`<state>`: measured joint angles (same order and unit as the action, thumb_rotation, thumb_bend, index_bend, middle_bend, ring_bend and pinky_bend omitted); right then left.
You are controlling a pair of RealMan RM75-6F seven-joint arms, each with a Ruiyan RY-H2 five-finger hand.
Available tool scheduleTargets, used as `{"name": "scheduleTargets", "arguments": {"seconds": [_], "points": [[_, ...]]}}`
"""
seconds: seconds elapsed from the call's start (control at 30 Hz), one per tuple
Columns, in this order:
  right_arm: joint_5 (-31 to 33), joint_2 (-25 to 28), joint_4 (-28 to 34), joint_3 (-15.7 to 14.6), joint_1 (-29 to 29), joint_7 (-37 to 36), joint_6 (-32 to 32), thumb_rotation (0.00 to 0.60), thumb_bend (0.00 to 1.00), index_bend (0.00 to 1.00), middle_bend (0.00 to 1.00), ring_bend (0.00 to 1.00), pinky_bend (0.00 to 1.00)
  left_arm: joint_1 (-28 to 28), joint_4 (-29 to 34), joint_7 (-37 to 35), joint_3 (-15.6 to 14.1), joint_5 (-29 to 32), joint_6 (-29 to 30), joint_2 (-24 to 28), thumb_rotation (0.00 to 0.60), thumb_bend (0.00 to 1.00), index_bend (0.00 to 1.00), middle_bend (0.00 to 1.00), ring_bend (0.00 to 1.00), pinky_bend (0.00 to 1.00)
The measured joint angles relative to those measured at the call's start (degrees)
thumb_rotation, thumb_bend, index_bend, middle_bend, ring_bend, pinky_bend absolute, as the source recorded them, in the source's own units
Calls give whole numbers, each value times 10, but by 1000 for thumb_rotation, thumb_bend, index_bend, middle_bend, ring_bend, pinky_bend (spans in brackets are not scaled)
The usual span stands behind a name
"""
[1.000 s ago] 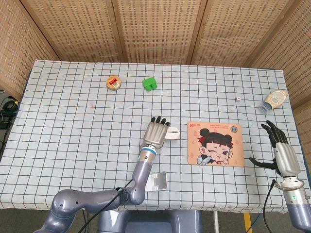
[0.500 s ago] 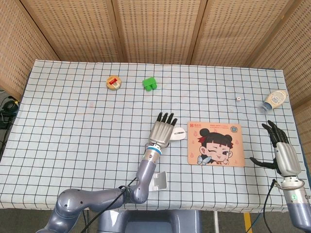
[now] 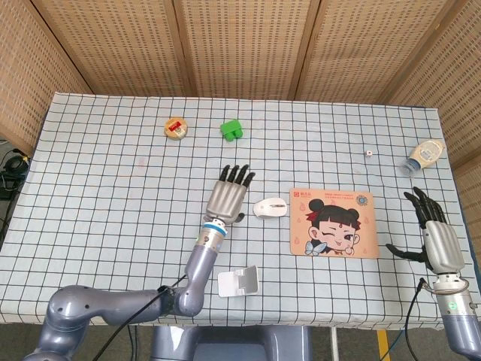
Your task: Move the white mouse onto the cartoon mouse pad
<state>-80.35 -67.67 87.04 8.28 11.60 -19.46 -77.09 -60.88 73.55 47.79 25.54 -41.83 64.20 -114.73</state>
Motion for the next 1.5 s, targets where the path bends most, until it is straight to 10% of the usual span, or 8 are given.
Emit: {"name": "scheduleTargets", "arguments": {"seconds": [0.4, 0.97, 1.5], "points": [[8, -12, -2, 2, 3, 36, 2, 600, 119, 109, 0, 0, 0, 187, 242, -67, -104, -115, 153, 226, 600, 198, 96, 0, 0, 0], [4, -29, -4, 3, 4, 70, -8, 600, 119, 109, 0, 0, 0, 396, 277, -220, -248, -278, 305, 336, 600, 199, 91, 0, 0, 0], [31, -51, 81, 58, 91, 234, 41, 600, 119, 153, 23, 0, 0, 455, 252, -303, -232, -312, 303, 370, 600, 199, 92, 0, 0, 0]]}}
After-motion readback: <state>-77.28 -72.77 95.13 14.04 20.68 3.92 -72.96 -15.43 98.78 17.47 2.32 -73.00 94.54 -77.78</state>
